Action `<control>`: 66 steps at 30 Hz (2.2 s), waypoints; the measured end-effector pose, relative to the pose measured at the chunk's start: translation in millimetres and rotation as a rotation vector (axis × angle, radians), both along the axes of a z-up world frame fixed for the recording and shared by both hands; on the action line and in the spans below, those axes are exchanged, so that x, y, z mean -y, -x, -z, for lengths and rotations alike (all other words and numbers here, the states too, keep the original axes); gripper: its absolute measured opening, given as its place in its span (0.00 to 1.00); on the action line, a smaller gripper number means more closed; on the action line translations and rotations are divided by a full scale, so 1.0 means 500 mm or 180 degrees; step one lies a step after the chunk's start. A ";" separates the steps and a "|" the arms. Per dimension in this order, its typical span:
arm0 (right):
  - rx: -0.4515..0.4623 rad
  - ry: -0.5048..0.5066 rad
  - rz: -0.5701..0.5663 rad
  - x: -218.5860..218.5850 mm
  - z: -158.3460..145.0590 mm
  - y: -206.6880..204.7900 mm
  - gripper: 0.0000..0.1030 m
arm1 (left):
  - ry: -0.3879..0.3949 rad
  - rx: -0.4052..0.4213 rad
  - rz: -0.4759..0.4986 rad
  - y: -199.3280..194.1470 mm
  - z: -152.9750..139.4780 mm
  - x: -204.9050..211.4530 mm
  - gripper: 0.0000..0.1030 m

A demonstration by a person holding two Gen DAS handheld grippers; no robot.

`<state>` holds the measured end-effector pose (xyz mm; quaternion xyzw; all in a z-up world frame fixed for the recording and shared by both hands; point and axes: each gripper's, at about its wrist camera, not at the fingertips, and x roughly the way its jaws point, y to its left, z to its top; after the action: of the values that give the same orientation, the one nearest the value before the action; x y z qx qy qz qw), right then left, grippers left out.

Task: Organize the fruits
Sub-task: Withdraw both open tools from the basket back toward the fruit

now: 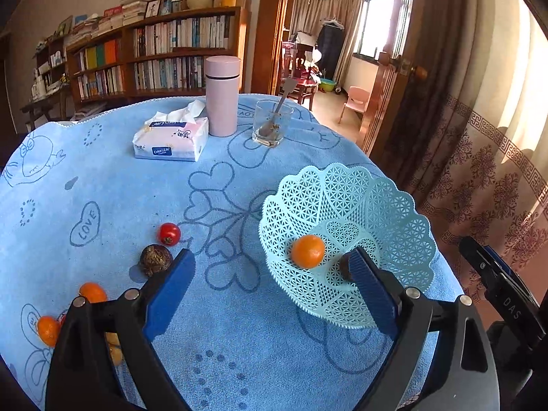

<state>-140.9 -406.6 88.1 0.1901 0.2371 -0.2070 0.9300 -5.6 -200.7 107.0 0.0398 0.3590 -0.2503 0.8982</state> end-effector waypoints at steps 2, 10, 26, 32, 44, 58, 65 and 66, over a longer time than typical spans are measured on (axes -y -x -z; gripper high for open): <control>-0.0001 0.0002 -0.0026 -0.011 0.000 0.000 0.78 | 0.0012 0.0010 -0.0068 0.001 -0.002 -0.021 0.88; 0.0010 -0.0004 -0.0142 -0.057 -0.003 -0.008 0.82 | 0.0071 0.0021 -0.0330 0.004 -0.002 -0.113 0.89; -0.0104 0.0024 -0.0510 -0.176 -0.006 -0.051 0.83 | 0.0195 -0.0086 -0.0892 -0.004 0.014 -0.296 0.89; -0.0205 0.0023 -0.0645 -0.211 0.007 -0.067 0.84 | 0.0231 -0.0073 -0.1123 -0.003 0.016 -0.370 0.89; -0.0354 0.0010 -0.0918 -0.272 0.024 -0.103 0.84 | 0.0220 -0.0231 -0.1565 -0.012 0.059 -0.500 0.89; -0.0508 0.0021 -0.1119 -0.310 0.047 -0.124 0.84 | 0.0052 -0.0561 -0.1212 0.008 0.141 -0.428 0.78; -0.0532 0.0021 -0.1167 -0.316 0.052 -0.123 0.84 | 0.0045 -0.0659 -0.1179 -0.009 0.168 -0.406 0.58; -0.0538 0.0021 -0.1173 -0.317 0.053 -0.123 0.84 | 0.0094 -0.0670 -0.1178 -0.011 0.170 -0.407 0.56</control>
<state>-79.3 -248.3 61.6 0.1225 0.3444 -0.0493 0.9295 0.1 2.9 21.8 -0.0663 0.4484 -0.0890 0.8869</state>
